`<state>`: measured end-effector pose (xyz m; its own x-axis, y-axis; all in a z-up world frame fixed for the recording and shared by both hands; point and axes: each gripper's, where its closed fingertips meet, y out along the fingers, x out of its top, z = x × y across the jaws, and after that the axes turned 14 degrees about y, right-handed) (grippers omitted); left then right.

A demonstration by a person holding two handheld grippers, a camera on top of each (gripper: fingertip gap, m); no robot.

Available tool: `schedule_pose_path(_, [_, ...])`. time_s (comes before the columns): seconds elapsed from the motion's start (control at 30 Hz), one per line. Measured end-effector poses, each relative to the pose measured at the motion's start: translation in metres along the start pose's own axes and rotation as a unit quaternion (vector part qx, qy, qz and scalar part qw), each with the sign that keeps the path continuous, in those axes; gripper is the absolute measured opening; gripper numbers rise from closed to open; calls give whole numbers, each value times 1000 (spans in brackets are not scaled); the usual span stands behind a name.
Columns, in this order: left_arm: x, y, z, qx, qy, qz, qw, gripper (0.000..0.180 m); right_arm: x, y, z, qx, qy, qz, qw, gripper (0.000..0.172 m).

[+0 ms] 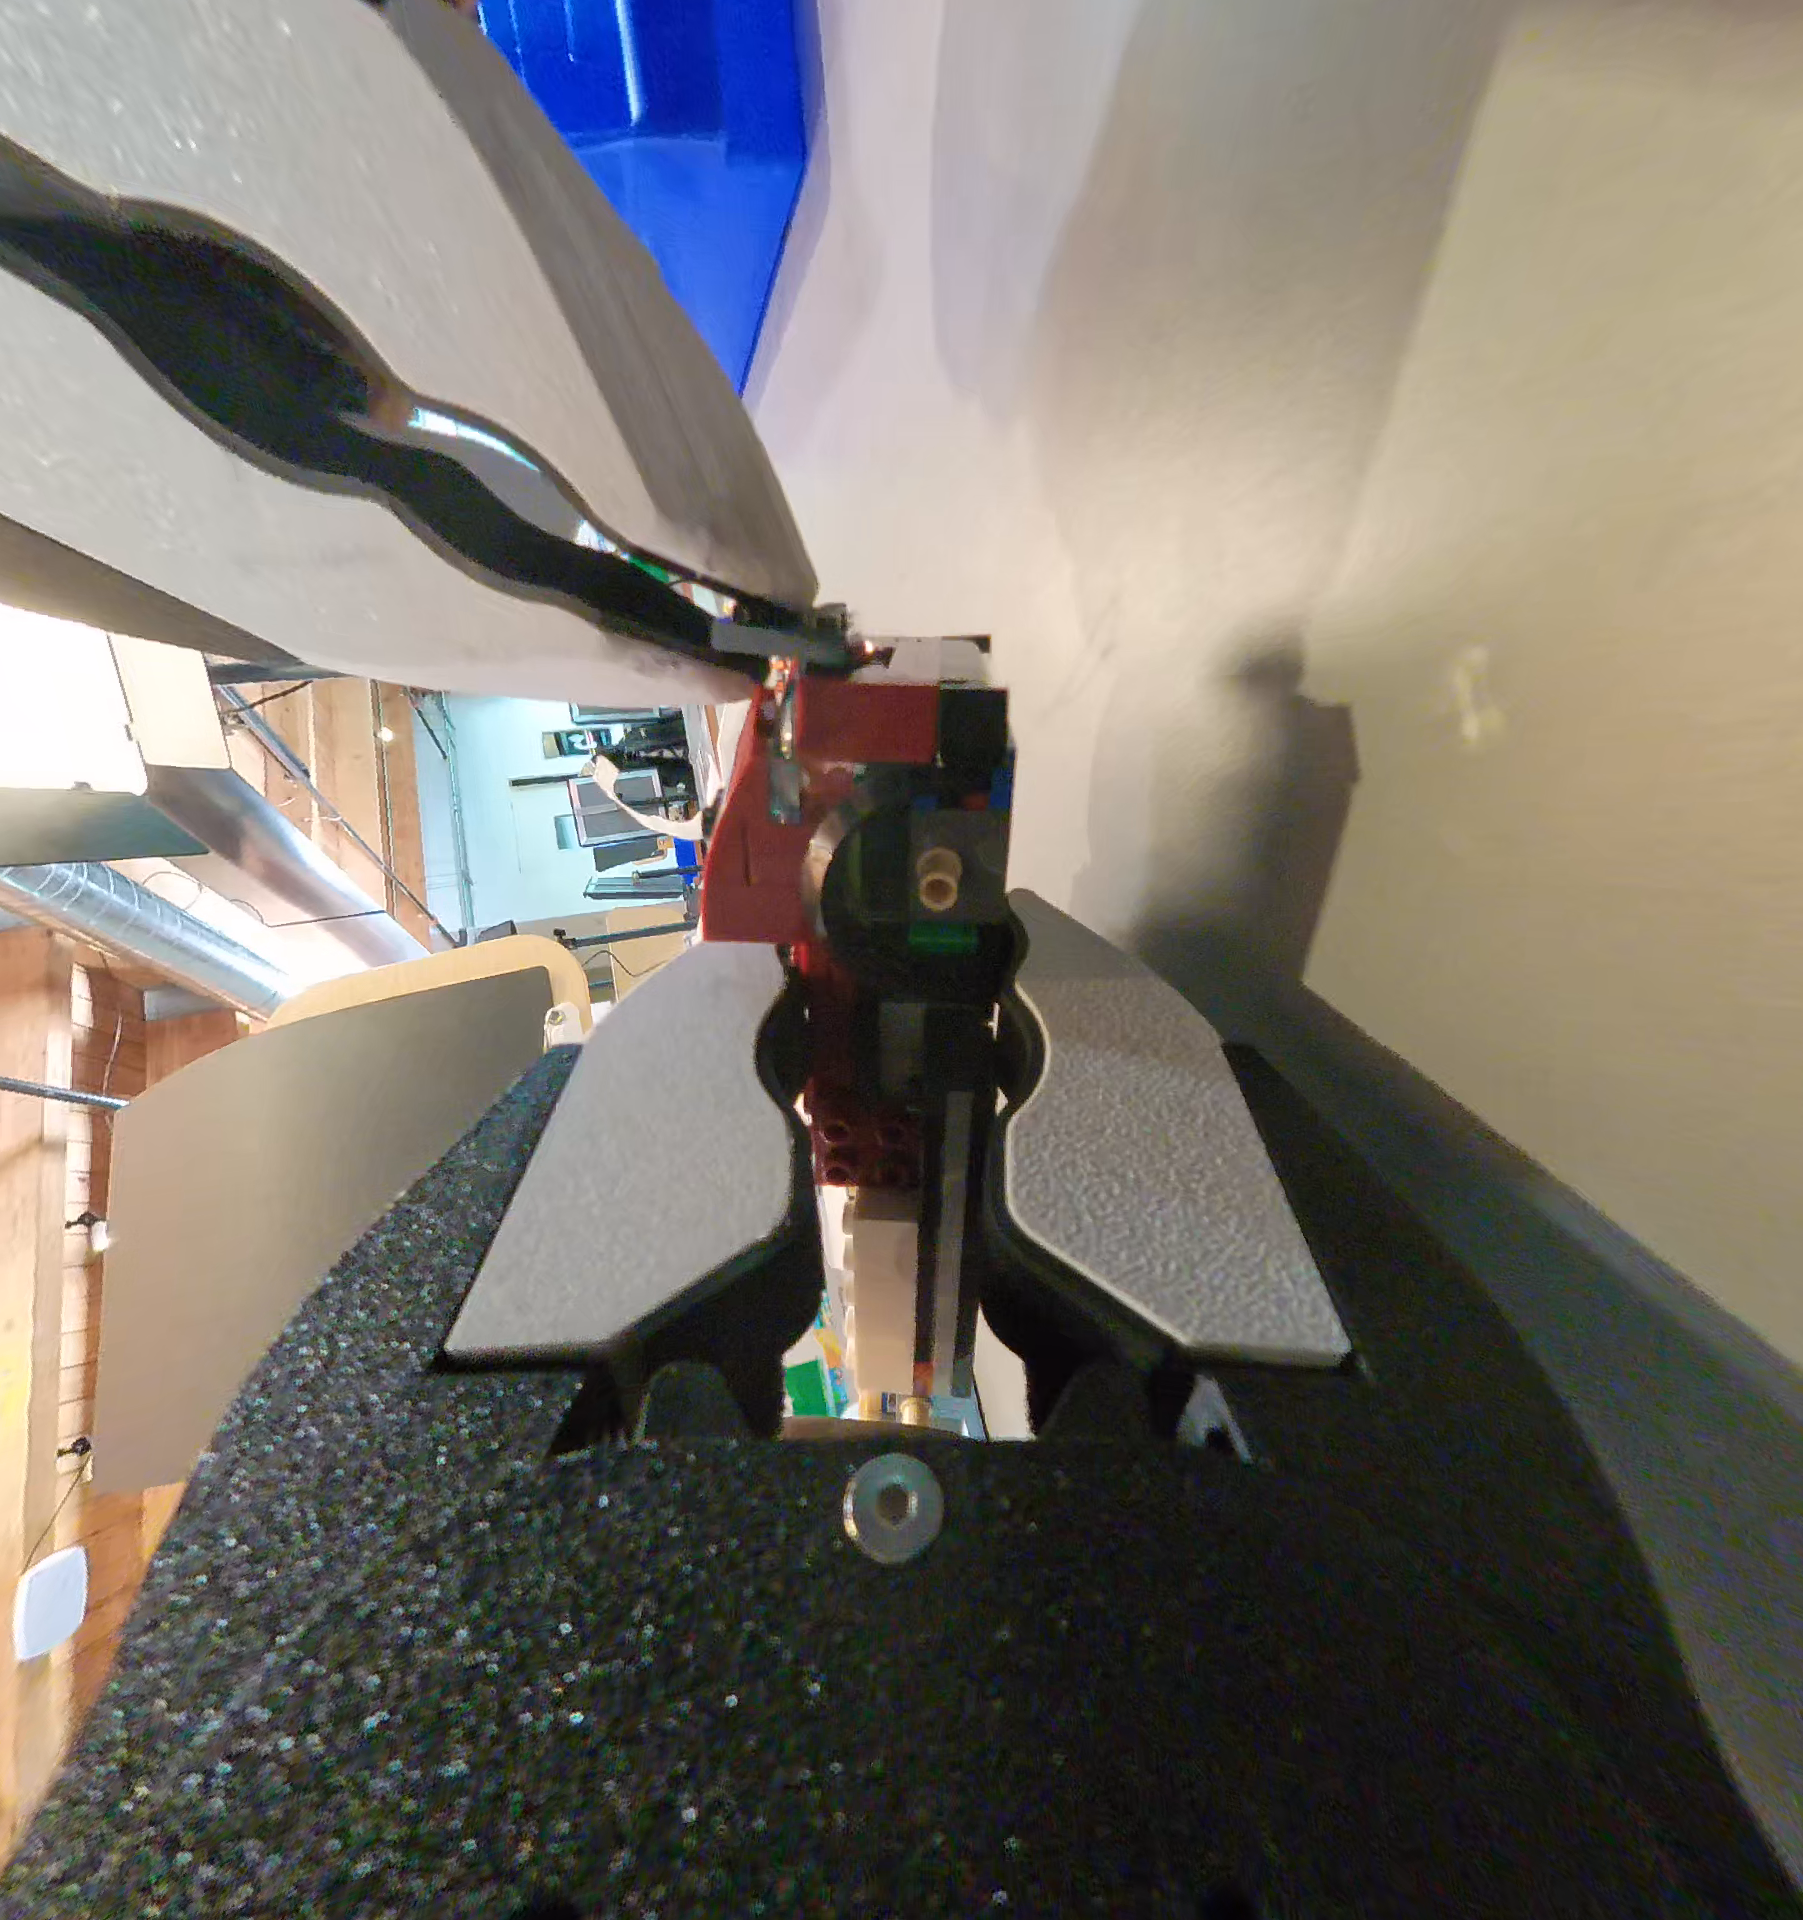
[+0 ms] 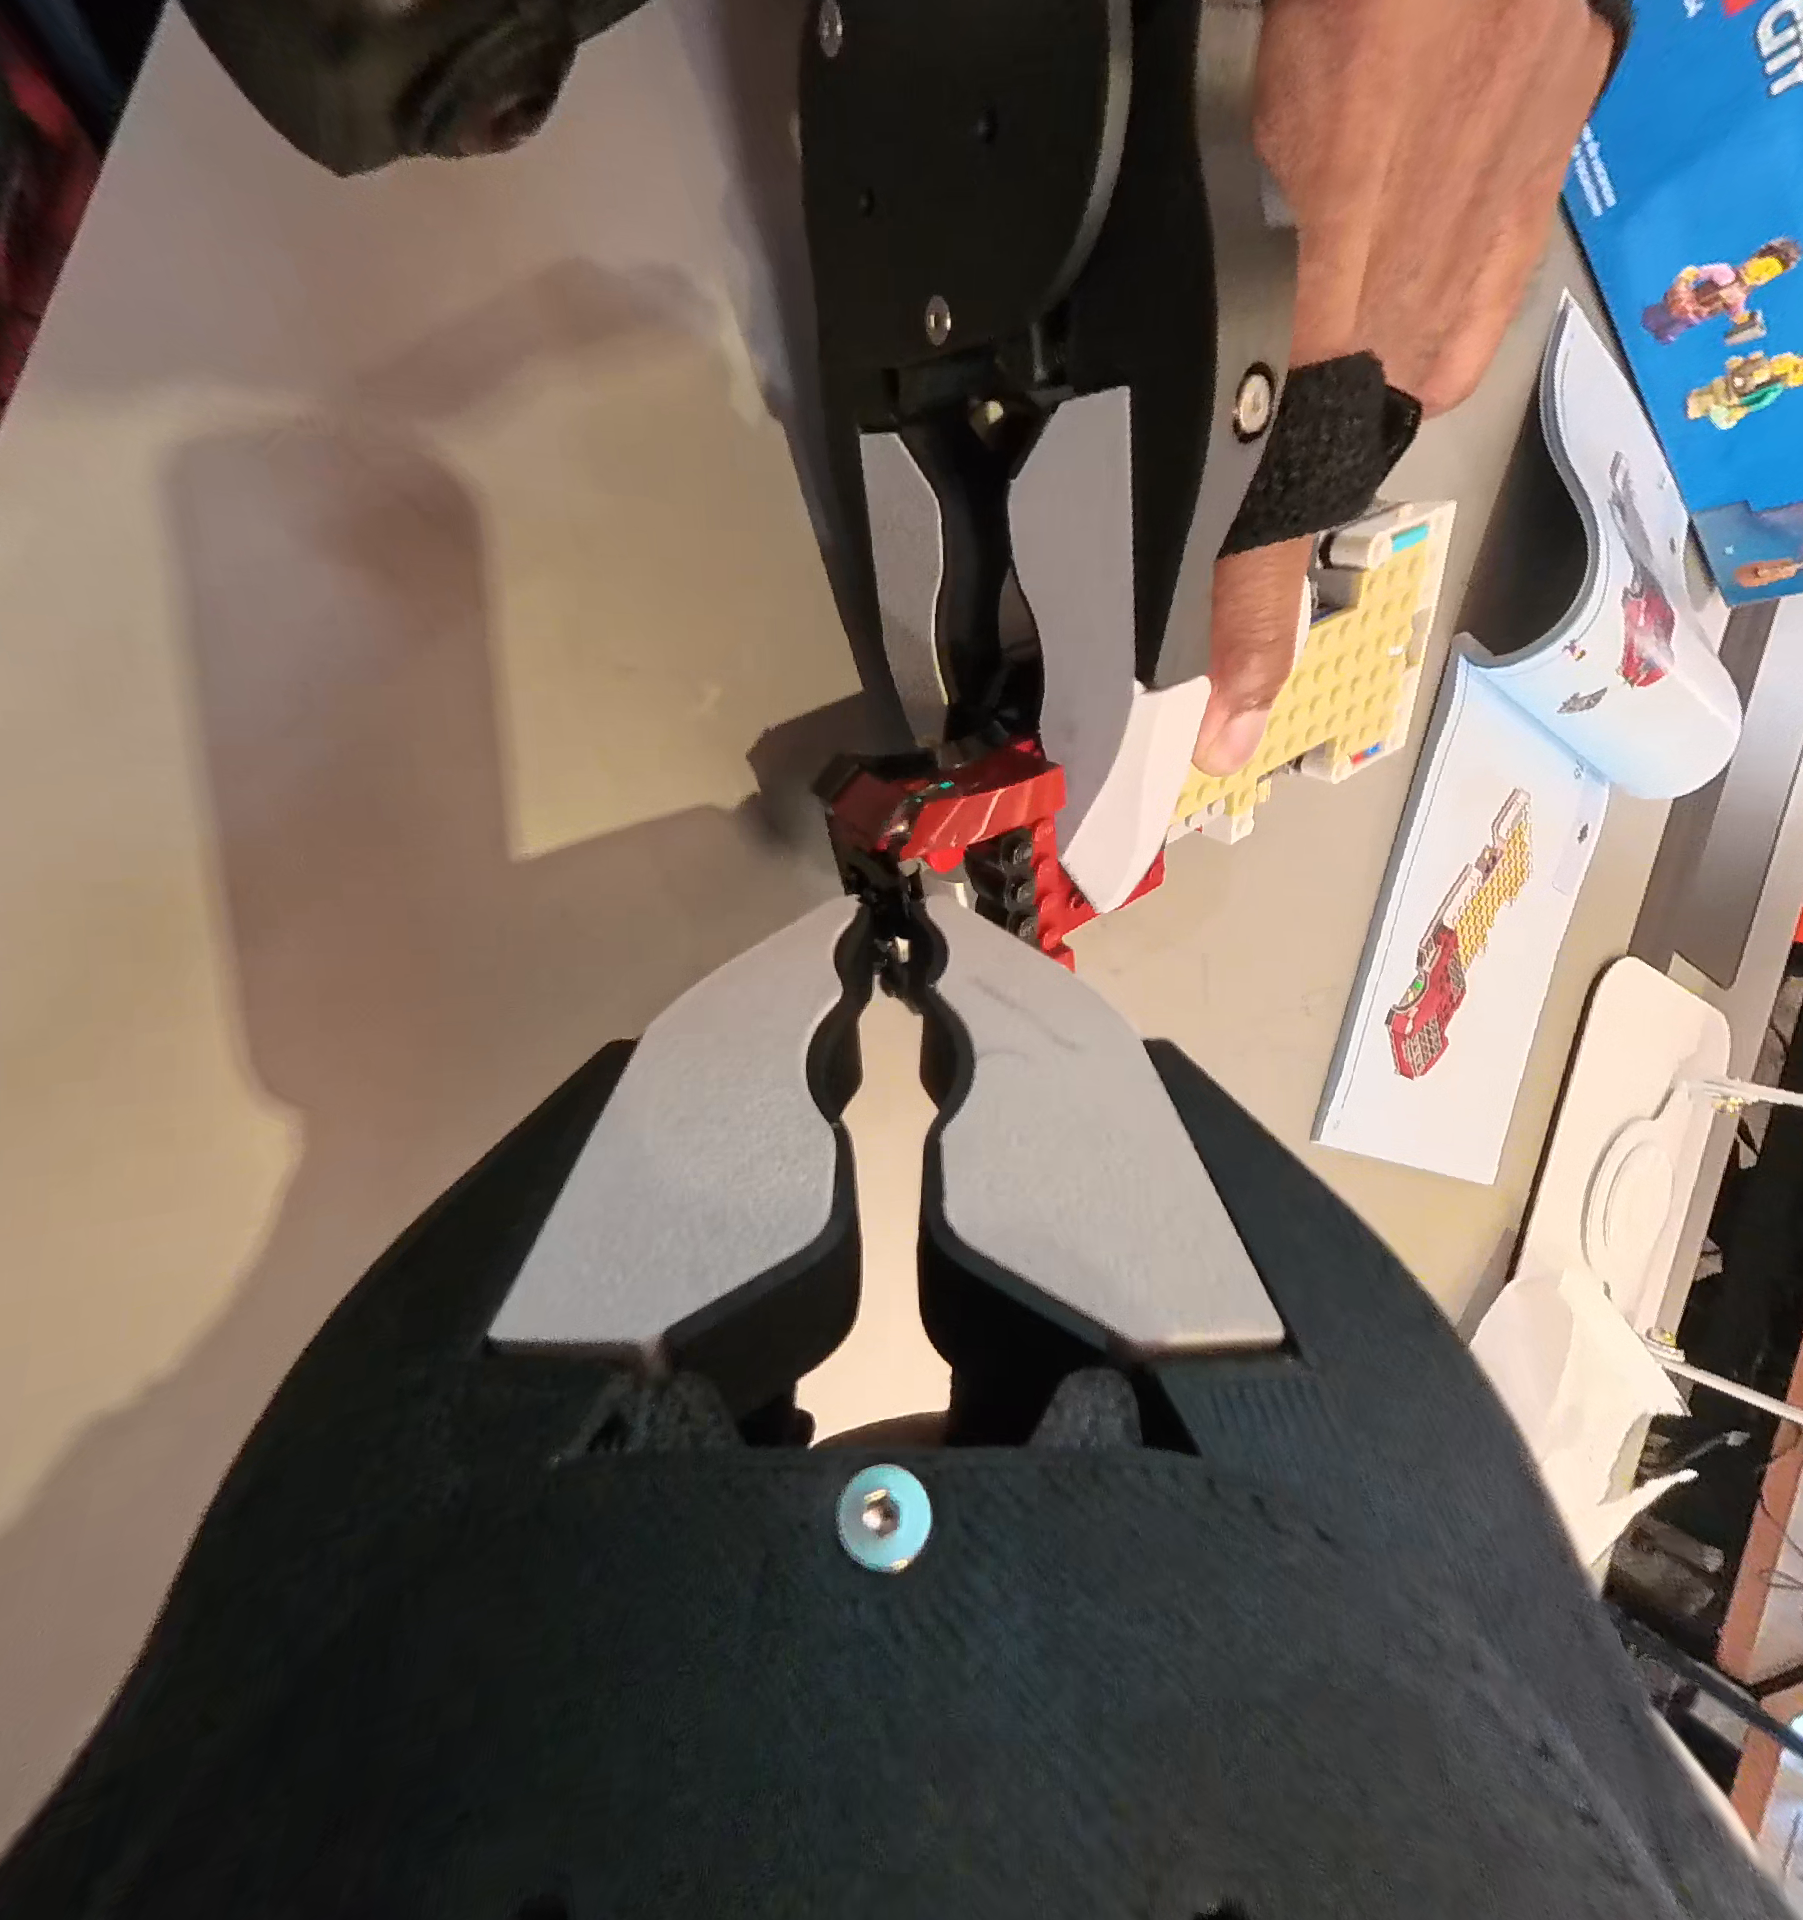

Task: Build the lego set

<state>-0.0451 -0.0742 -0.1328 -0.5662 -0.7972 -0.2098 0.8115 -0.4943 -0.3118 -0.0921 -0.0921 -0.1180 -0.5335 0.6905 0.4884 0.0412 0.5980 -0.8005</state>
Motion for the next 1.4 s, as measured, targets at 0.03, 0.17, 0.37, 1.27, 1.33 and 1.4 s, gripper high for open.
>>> schedule_pose_path(0.03, [0, 0, 0, 0, -2, 1, 1000, 32, 0, 0, -1, -3, 4, 0, 1000, 6])
schedule_pose_path(0.17, [-2, 0, 0, -2, -7, 4, 1000, 31, 0, 0, -2, -11, 18, 2, 1000, 6])
schedule_pose_path(0.37, [-2, 0, -3, -7, -7, 5, 1000, 31, -1, 2, -3, -19, 25, 8, 999, 6])
schedule_pose_path(1.27, [-18, 0, -5, 15, -2, 35, 999, 32, 2, -12, -20, -123, 50, -71, 989, 26])
schedule_pose_path(1.33, [-20, 0, -3, 25, -10, 37, 999, 32, 1, -20, -23, -145, 60, -102, 982, 26])
schedule_pose_path(1.4, [-22, -1, 0, 37, -30, 34, 998, 32, -3, -23, -24, -165, 66, -130, 975, 26])
